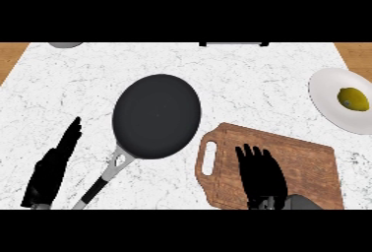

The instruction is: Pick the croissant from the cutting board and place it in the pan

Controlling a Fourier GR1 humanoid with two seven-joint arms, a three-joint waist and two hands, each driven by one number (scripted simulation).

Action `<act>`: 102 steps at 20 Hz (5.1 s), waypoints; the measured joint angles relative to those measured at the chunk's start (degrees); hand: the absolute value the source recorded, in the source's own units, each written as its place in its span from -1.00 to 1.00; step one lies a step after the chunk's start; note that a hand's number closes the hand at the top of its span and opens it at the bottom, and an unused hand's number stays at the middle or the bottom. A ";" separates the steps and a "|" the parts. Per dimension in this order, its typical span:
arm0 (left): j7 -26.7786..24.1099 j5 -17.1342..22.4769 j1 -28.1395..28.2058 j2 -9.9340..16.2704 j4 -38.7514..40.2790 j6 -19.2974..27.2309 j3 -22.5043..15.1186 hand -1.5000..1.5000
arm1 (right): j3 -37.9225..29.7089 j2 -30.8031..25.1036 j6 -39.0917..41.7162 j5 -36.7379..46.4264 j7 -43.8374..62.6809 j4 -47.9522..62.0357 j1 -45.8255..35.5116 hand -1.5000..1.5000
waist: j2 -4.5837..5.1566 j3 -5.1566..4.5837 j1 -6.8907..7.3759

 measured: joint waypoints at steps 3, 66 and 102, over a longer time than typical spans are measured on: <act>-0.02 -1.05 -0.23 -0.75 0.25 0.36 -0.51 0.00 | -0.65 0.81 0.88 0.52 -0.30 0.94 0.35 -1.00 | 0.03 0.00 -0.07; 1.57 -5.86 -2.23 -5.95 0.46 -5.37 3.78 0.00 | -16.50 24.55 -23.13 44.23 -4.87 5.68 -15.35 1.00 | 0.47 0.06 1.57; 1.37 -7.61 -6.99 -7.67 2.25 -7.63 2.14 0.00 | -27.66 24.87 -79.26 -10.24 -33.81 58.86 -37.17 -1.00 | 1.93 0.18 7.20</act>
